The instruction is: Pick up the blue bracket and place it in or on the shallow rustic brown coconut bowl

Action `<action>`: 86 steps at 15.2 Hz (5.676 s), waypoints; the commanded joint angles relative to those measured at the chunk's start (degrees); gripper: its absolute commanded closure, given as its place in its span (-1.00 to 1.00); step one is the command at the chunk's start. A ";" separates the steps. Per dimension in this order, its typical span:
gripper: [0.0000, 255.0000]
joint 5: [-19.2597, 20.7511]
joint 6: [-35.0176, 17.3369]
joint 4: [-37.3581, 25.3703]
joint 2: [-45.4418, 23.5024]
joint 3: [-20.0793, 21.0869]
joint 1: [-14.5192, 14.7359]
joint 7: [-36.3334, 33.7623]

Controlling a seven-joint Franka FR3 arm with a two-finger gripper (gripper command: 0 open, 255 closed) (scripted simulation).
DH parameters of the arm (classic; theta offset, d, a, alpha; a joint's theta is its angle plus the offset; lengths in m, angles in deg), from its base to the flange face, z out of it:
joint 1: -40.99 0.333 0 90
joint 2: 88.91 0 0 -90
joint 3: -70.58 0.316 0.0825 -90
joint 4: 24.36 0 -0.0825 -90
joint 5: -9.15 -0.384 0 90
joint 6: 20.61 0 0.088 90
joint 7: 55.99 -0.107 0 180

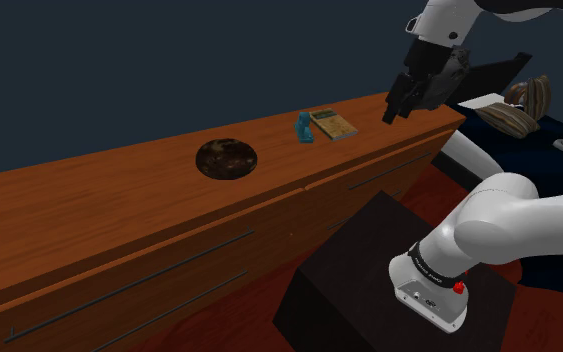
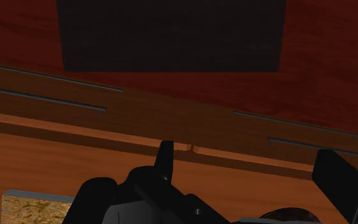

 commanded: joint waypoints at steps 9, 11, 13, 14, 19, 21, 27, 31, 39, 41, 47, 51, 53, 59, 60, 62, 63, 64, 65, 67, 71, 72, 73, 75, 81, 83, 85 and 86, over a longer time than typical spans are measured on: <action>-1.00 3.86 -13.26 -2.12 -15.21 -2.78 0.26 7.15; -1.00 4.53 -16.22 -3.44 -19.38 -3.40 0.36 8.77; -1.00 5.07 -18.98 -5.08 -23.64 -3.98 0.45 10.33; -1.00 5.29 -20.28 -6.01 -25.79 -4.24 0.49 11.10; -1.00 5.97 -25.86 -11.76 -36.70 -5.40 0.67 14.79; -1.00 6.05 -27.65 -14.57 -41.10 -5.73 0.67 16.21; -1.00 5.93 -31.40 -24.72 -54.33 -6.20 0.31 20.16; -1.00 5.77 -32.51 -33.03 -63.22 -6.11 -0.27 22.45; -1.00 5.41 -36.60 -35.42 -69.44 -5.88 -0.84 23.63; -1.00 5.32 -37.63 -34.96 -70.01 -5.84 -0.90 23.69; -1.00 5.31 -37.62 -34.97 -70.02 -5.84 -0.90 23.69; 1.00 5.31 -37.61 -34.98 -70.02 -5.84 -0.90 23.69; 1.00 5.31 -37.59 -35.02 -70.04 -5.84 -0.91 23.70; 1.00 5.31 -37.62 -34.97 -70.02 -5.84 -0.90 23.69; 1.00 5.38 -36.99 -35.21 -69.62 -5.88 -0.87 23.68; 1.00 5.50 -35.72 -35.71 -68.84 -5.94 -0.82 23.65; 1.00 5.56 -35.07 -36.01 -68.49 -5.97 -0.79 23.64; 1.00 5.62 -34.43 -36.30 -68.13 -6.00 -0.77 23.63; 1.00 5.67 -33.78 -36.60 -67.78 -6.02 -0.75 23.62; 1.00 5.78 -32.47 -37.25 -67.11 -6.07 -0.71 23.61; 1.00 5.98 -29.80 -38.71 -65.89 -6.15 -0.64 23.59; 1.00 6.02 -29.13 -39.11 -65.61 -6.17 -0.63 23.59; 1.00 6.06 -28.45 -39.52 -65.34 -6.19 -0.62 23.59; 1.00 6.14 -27.08 -40.38 -64.83 -6.22 -0.59 23.59; 1.00 6.33 -22.90 -43.32 -63.57 -6.29 -0.55 23.63; 1.00 6.50 -22.32 -43.35 -63.07 -5.87 0.28 22.37; 1.00 6.74 -22.13 -42.85 -62.46 -5.00 1.90 19.84; 1.00 6.85 -22.00 -42.70 -62.24 -4.54 2.69 18.57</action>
